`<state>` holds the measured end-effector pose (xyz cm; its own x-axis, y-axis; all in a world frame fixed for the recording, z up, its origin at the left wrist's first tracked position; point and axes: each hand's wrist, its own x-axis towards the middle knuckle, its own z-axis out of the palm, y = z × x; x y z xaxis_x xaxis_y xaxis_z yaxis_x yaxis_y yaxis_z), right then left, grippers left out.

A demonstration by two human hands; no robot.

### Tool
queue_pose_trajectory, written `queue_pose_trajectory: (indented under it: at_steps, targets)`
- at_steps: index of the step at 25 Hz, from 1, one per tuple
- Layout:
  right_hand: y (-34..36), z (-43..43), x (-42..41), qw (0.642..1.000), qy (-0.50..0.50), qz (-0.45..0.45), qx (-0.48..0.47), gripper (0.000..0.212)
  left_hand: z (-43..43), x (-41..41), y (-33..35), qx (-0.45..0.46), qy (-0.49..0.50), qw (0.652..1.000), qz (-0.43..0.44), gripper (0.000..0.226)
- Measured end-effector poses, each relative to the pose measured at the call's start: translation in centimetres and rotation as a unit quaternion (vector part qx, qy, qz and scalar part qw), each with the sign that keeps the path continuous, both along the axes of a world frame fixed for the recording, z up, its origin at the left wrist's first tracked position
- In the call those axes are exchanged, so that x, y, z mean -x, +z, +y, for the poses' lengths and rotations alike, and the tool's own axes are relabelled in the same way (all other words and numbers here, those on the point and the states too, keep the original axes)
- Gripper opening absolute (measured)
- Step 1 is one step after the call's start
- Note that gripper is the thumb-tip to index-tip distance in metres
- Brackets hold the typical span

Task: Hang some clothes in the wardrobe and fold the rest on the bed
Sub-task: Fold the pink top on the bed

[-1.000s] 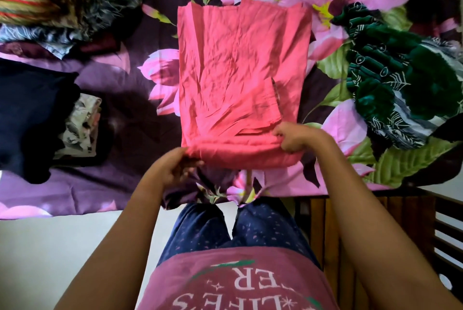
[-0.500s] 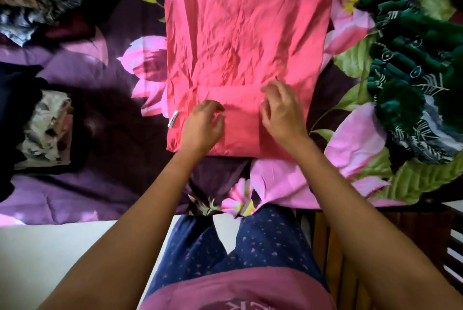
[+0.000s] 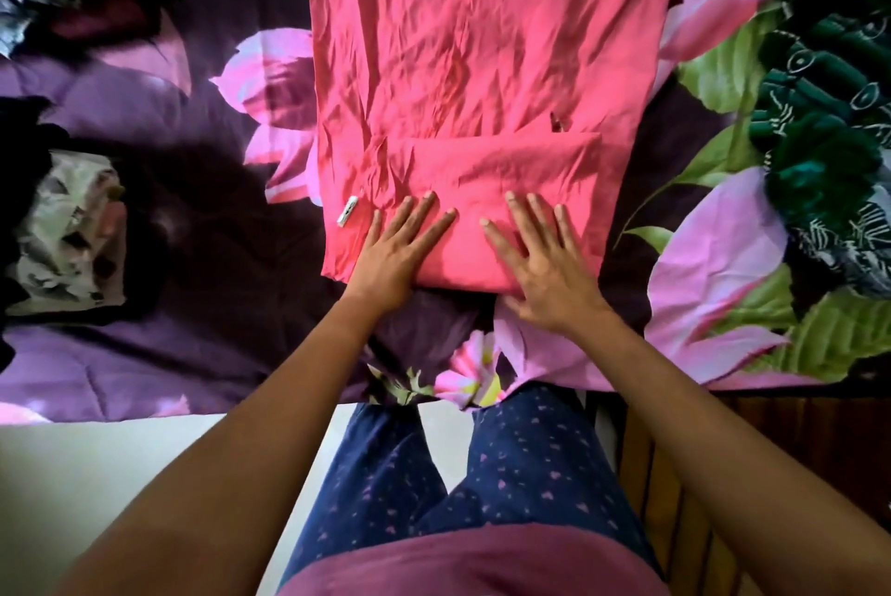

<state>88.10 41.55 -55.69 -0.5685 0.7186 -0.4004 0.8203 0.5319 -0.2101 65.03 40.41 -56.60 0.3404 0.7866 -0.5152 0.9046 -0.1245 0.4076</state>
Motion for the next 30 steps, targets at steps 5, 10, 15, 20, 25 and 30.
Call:
queue_pose_trajectory:
  at_steps: [5, 10, 15, 20, 25, 30]
  targets:
    - [1.9, 0.2, 2.6, 0.988, -0.038, -0.094, 0.115, 0.082, 0.7, -0.8, 2.2, 0.100, -0.031, 0.992, 0.076, 0.081]
    - [6.9, 1.7, 2.5, 0.918, 0.020, -0.103, 0.381, 0.075, 1.8, -1.6, 7.0, 0.317, -0.145, 0.934, 0.081, 0.070]
    - [11.2, 4.4, 2.2, 0.876, 0.050, -0.097, 0.470, 0.061, 2.9, 0.1, 10.2, 0.430, -0.150, 0.888, 0.054, 0.049]
    - [9.8, 8.2, 1.5, 0.946, -0.149, -0.021, 0.287, 0.068, 6.7, 1.3, 8.4, 0.147, 0.015, 0.986, 0.073, 0.058]
    - [5.8, 6.6, 3.0, 0.983, -0.135, -0.062, 0.109, 0.059, 4.5, 0.3, 5.2, 0.120, 0.050, 0.989, 0.069, 0.072]
    - [2.1, 2.3, 1.4, 0.974, -0.130, -0.075, 0.172, 0.069, 0.8, -0.7, 3.6, 0.071, 0.077, 0.993, 0.058, 0.078]
